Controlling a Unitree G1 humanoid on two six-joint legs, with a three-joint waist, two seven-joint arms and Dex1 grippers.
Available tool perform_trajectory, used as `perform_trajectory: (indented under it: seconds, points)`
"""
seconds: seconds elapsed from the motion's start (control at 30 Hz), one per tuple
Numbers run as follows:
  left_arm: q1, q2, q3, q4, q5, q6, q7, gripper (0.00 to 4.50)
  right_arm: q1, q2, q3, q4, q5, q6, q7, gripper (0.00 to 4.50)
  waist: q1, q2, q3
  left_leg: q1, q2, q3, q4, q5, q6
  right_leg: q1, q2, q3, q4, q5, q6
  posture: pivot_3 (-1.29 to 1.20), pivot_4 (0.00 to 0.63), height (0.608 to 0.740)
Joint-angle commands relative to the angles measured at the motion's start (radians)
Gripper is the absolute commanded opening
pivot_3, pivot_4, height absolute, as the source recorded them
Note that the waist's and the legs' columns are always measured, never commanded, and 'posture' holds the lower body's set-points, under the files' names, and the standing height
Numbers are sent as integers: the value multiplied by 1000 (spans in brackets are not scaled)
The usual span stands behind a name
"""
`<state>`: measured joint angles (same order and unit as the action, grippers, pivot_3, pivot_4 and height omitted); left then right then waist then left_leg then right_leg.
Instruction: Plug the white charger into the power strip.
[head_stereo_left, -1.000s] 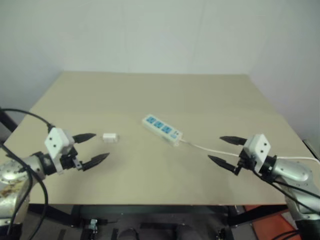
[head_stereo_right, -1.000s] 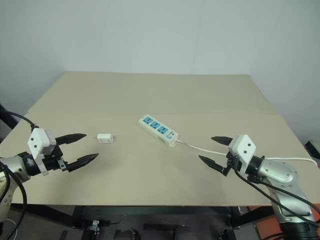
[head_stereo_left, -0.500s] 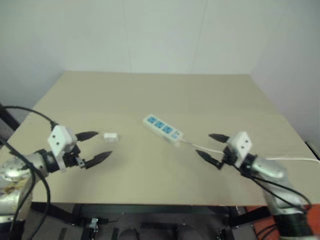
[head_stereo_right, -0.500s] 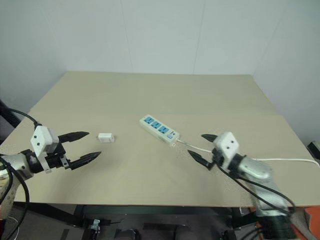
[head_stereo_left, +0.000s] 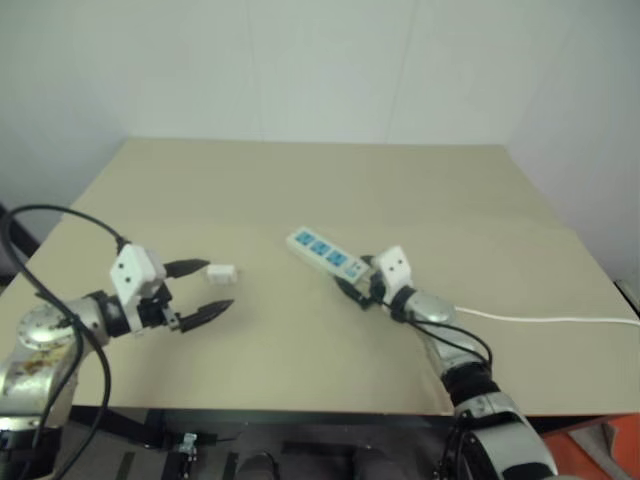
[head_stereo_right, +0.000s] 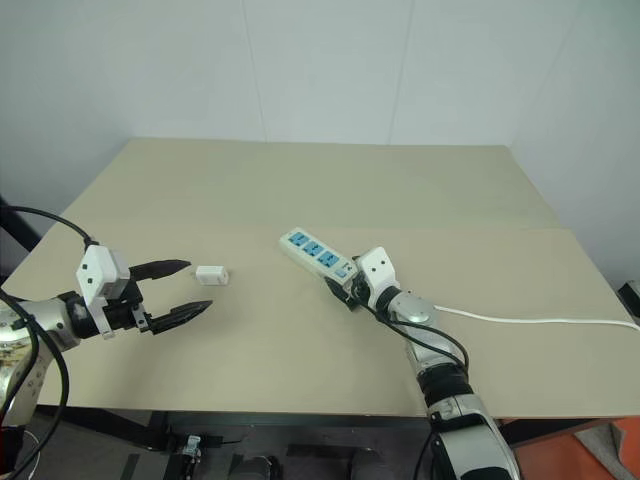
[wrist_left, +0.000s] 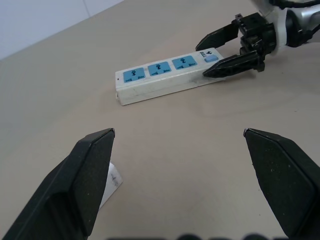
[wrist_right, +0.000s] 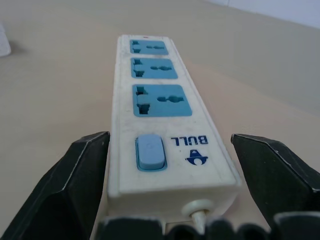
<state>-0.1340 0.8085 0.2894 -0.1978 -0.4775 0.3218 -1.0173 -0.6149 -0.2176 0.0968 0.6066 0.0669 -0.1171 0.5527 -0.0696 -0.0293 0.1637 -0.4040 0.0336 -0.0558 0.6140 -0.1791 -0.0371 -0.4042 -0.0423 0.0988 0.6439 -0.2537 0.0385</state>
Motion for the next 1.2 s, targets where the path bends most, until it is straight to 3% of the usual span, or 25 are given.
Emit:
perform_trajectory:
  seconds: [0.03,0.43,0.53,0.63,0.77,0.9,1.0,1.2]
  points:
    - [-13,3,8,13,-6,-39,-17,4500,-48,2,-14,76,-3,-82,23,4473,-1,0,0,0,0,0,0,0,0,0,0,0,0,0,0,0,150,740]
    - [7,-7,5,16,-2,-68,-30,4500,-193,64,-9,388,-29,-162,93,4473,-27,0,0,5,1,0,0,0,0,2,2,0,3,0,0,0,150,740]
    - [10,-8,6,13,-2,-70,-29,4500,-199,72,-18,411,-27,-175,109,3567,-33,0,0,6,1,0,1,0,0,3,2,1,4,0,0,0,150,740]
    - [19,-6,8,8,-4,-71,-28,4500,-188,71,-25,398,-24,-195,128,3437,-34,0,0,6,2,0,0,0,0,3,3,1,4,0,0,0,150,740]
    - [22,-2,11,10,-6,-71,-30,4500,-129,57,-41,243,21,-198,197,3437,-30,0,0,5,2,-1,0,0,0,2,3,1,4,0,0,0,150,740]
    - [9,15,14,34,-5,-76,-52,4500,37,-11,-26,-152,131,-98,347,3437,-26,1,1,2,2,-1,-1,0,0,0,3,1,3,0,0,0,150,740]
    - [-12,34,7,66,2,-87,-82,4500,125,-78,-9,-342,187,-21,441,3437,-23,2,2,0,1,-1,-1,0,0,-2,2,1,3,0,0,0,150,740]
    - [-110,81,-42,176,31,-130,-168,4500,183,-172,28,-407,242,1,622,3437,-22,2,2,5,2,0,0,0,0,1,3,0,3,-4,6,0,150,740]
